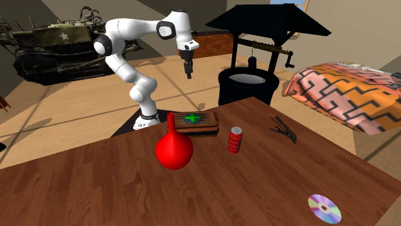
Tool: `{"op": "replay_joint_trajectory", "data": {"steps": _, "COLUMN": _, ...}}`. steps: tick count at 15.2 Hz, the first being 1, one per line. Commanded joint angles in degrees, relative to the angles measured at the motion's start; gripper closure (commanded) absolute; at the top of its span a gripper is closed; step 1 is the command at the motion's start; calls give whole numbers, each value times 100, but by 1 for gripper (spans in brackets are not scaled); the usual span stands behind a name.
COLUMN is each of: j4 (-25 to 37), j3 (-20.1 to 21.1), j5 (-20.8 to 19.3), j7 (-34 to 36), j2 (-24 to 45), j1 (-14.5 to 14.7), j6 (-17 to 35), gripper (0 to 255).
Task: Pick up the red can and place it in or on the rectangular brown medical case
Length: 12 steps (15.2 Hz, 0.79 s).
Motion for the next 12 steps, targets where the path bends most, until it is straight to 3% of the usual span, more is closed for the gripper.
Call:
{"op": "replay_joint_trajectory", "data": {"steps": 1, "j4": 0, "j3": 0, "j5": 0, "j7": 0, "j2": 0, "j1": 0, "j6": 0, "gripper": 0}}
{"op": "replay_joint_trajectory", "data": {"steps": 12, "j4": 550, "j3": -881, "j5": -352, "j7": -1269, "j2": 1820, "j1": -124, "j6": 1205, "gripper": 0}}
